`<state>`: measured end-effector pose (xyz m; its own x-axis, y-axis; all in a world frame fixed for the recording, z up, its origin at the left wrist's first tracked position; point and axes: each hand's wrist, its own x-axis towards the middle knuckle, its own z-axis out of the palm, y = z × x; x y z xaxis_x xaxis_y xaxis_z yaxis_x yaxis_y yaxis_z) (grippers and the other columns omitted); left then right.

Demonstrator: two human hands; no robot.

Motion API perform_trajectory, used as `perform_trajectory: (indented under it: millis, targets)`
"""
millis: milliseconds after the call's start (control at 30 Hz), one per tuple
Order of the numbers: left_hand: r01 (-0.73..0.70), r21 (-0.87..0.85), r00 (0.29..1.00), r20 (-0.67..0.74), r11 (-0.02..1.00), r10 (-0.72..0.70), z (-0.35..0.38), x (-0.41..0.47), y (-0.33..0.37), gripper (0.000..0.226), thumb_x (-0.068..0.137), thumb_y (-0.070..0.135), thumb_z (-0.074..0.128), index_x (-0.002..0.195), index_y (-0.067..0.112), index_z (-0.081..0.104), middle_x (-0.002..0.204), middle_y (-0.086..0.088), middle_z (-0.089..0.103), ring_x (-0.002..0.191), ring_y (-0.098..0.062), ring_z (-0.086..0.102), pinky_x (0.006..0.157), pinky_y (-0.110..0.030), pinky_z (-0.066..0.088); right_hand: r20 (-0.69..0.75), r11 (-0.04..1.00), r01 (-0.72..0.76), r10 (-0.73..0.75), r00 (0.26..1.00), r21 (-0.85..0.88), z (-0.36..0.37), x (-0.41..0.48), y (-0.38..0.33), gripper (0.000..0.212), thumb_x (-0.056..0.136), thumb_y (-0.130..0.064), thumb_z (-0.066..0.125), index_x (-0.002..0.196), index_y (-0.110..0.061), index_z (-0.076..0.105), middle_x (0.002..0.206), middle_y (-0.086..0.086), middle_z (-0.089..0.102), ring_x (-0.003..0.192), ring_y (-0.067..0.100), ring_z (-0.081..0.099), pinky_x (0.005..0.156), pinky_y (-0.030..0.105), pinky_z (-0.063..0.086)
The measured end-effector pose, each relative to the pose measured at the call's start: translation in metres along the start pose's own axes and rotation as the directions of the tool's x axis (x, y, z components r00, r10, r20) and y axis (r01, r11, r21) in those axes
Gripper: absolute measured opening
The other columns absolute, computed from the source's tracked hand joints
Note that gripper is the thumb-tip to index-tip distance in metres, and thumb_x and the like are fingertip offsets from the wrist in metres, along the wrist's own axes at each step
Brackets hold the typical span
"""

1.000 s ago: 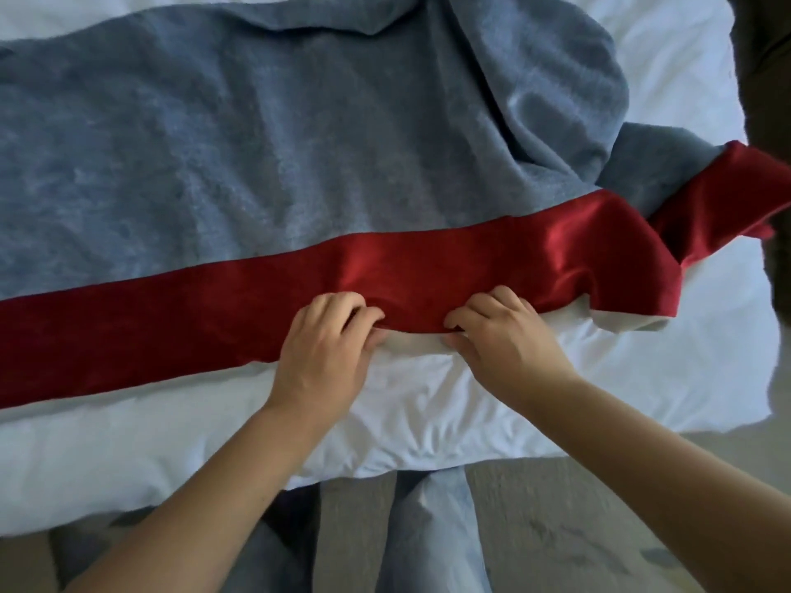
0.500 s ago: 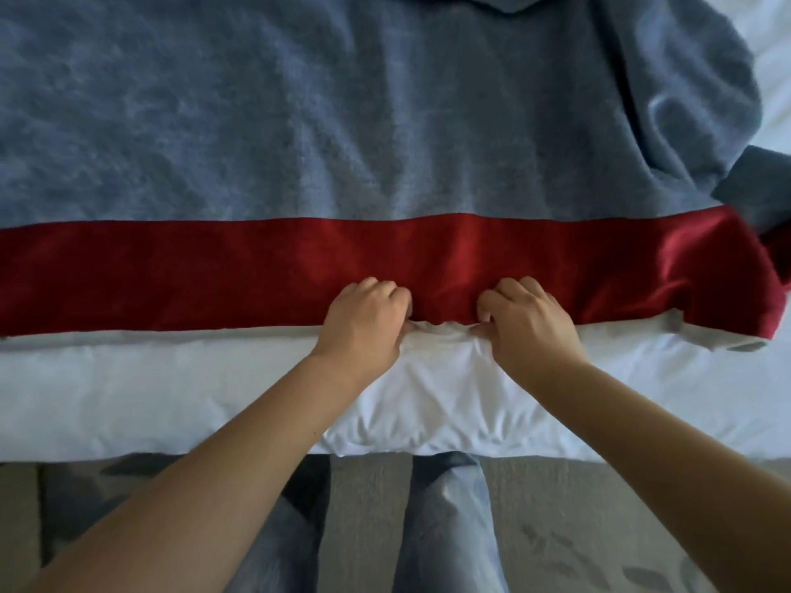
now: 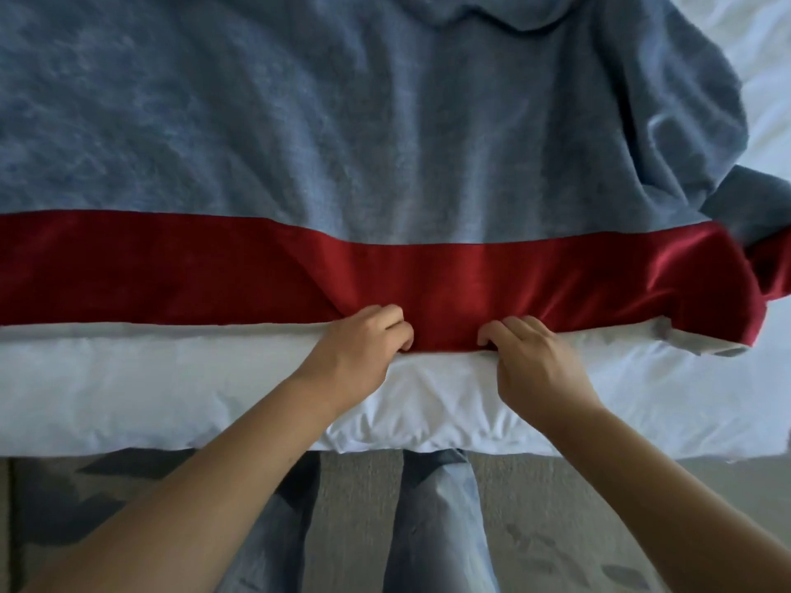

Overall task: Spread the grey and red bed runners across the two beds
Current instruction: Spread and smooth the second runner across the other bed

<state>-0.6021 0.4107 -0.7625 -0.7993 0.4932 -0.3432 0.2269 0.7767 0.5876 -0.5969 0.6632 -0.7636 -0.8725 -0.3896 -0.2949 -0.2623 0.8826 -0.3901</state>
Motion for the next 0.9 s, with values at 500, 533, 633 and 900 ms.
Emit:
perform_trajectory:
  millis: [500,533,633,900]
  targets:
    - [0.163,0.262,0.937,-0.344,0.951,-0.065,0.002,-0.023,-0.034,0.037,0.065,-0.016,0.062,0.090,0.009,0.070,0.088,-0.006,0.060,0.078,-0.031,0.053,0.069,-0.038,0.033,-0.355,0.972,0.009,-0.095,0.930,-0.236,0.008,-0.013,0.024,0.028,0.060,0.013,0.065,0.072,-0.013,0.064,0.079,0.007,0.059,0.068,0.030,0.050,0.063,0.041,0.037]
    - [0.179,0.271,0.934,-0.350,0.946,-0.077,0.000,-0.026,-0.040,0.034,0.063,-0.017,0.061,0.083,0.010,0.068,0.082,-0.005,0.058,0.075,-0.029,0.051,0.067,-0.038,0.032,-0.281,0.975,-0.024,-0.041,0.959,-0.223,0.017,-0.021,0.021,0.027,0.060,0.011,0.068,0.075,-0.011,0.065,0.080,0.008,0.059,0.070,0.031,0.052,0.064,0.042,0.039]
    - [0.135,0.325,0.951,-0.307,0.936,-0.030,-0.005,-0.038,-0.051,0.028,0.059,-0.015,0.052,0.069,0.011,0.056,0.069,-0.002,0.049,0.066,-0.026,0.043,0.057,-0.037,0.033,-0.207,0.984,-0.095,0.062,0.976,-0.154,0.030,-0.032,0.018,0.037,0.056,0.007,0.070,0.088,-0.010,0.067,0.083,0.008,0.057,0.075,0.034,0.053,0.068,0.044,0.045]
    - [0.066,0.330,0.981,-0.192,0.942,-0.001,-0.004,-0.056,-0.059,0.022,0.070,-0.004,0.049,0.078,0.009,0.064,0.076,-0.004,0.057,0.065,-0.027,0.052,0.053,-0.039,0.047,-0.218,0.998,-0.013,0.001,0.976,-0.055,0.037,-0.021,-0.013,0.030,0.089,-0.018,0.062,0.115,-0.006,0.070,0.103,0.010,0.064,0.098,0.033,0.058,0.096,0.046,0.046]
